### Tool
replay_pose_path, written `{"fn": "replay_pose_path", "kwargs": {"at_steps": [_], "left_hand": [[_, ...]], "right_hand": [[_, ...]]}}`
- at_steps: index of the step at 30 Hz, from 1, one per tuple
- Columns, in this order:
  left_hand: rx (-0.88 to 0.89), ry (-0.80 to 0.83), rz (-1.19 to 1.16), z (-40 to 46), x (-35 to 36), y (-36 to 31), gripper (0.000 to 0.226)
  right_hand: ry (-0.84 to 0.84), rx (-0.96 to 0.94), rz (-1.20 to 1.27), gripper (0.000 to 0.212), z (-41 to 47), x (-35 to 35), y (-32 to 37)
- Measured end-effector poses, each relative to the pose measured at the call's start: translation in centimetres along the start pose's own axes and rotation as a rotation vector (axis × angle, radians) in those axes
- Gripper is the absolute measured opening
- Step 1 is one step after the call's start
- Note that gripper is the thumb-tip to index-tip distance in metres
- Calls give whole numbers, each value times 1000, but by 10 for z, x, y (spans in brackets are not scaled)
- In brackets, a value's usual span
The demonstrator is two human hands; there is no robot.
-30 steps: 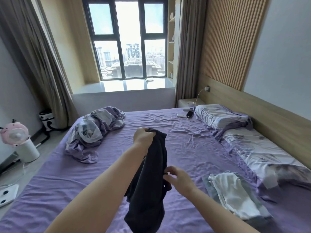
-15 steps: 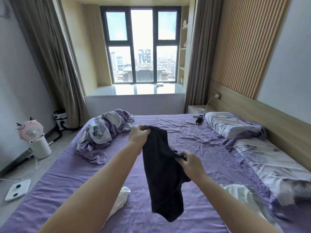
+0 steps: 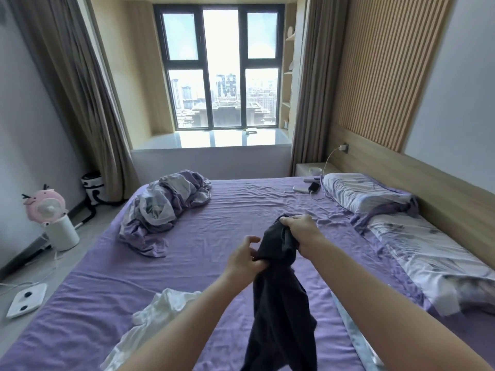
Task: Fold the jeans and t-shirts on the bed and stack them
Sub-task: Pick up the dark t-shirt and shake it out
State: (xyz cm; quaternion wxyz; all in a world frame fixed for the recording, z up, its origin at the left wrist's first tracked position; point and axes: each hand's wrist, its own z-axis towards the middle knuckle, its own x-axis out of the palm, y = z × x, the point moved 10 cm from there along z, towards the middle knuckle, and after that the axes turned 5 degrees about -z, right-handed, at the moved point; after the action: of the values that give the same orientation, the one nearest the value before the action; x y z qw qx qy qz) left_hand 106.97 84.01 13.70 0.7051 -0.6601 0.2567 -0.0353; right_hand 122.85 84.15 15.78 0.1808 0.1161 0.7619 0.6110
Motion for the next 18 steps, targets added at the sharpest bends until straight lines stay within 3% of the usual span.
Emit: {"fn": "replay_pose_path", "kwargs": {"at_steps": [3, 8, 13, 18], "left_hand": [[0, -84, -162, 3, -9, -7, 10], [-67, -95, -389, 10, -9, -26, 17], [-114, -98, -357, 17, -22, -22, 20], [-137, 7, -260, 17, -47, -11, 17]], "right_hand": [[129, -13, 107, 12, -13, 13, -4], [476, -109, 14, 24, -51, 39, -24], [265, -145, -31, 21, -37, 2, -43], [332, -103, -23, 18, -27, -19, -43]]}}
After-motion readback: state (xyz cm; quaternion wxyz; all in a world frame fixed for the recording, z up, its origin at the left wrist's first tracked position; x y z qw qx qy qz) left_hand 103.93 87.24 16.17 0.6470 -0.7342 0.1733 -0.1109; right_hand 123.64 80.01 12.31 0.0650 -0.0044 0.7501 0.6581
